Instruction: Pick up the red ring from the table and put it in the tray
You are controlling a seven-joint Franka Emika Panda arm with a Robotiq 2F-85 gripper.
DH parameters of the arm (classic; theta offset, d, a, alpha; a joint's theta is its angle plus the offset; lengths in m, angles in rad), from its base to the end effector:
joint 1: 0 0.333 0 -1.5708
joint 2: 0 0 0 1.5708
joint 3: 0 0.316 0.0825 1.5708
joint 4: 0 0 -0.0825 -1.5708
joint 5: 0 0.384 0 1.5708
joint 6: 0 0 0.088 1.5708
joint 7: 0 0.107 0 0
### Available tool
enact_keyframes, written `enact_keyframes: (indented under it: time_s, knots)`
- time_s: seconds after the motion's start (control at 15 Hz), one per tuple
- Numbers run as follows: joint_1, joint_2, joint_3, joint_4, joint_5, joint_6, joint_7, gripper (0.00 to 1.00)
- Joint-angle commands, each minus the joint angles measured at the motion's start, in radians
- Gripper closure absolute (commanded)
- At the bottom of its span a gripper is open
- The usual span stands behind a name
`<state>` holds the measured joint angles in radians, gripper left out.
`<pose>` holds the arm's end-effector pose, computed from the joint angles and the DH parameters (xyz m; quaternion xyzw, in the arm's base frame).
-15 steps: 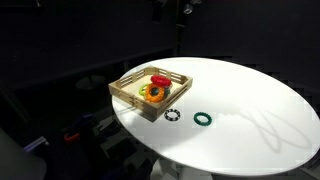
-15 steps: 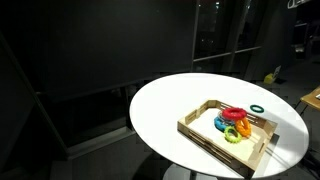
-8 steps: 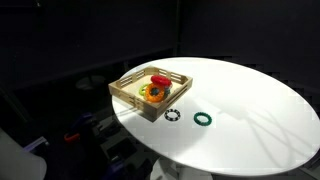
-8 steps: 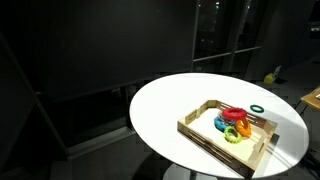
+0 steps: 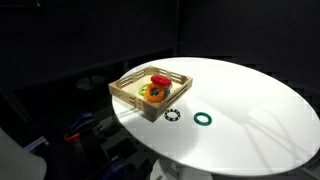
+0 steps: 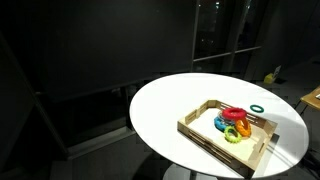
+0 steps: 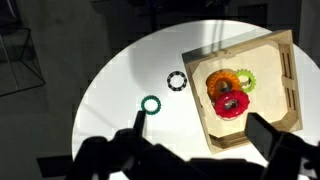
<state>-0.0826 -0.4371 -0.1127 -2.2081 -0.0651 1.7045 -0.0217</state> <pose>0.4049 -0.0922 0.5447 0.9965 -0.0752 -0.0350 0.0047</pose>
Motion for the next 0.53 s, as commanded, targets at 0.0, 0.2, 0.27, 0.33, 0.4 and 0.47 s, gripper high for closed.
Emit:
enact_keyframes:
  time_s: [0.0,0.2,0.27,0.33,0.4,0.47]
  knots:
    - [-0.006,0.001,0.005,0.001,0.002,-0.001,-0.002,0.00]
    - [-0.006,0.004,0.005,0.002,0.002,-0.003,-0.002,0.00]
    - [-0.006,0.005,0.005,0.002,0.002,-0.003,-0.002,0.00]
    - [-0.006,0.006,0.005,0.002,0.002,-0.003,-0.002,0.00]
    - [-0.006,0.006,0.005,0.002,0.002,-0.003,-0.002,0.00]
    - [-0.006,0.007,0.005,0.002,0.002,-0.003,-0.002,0.00]
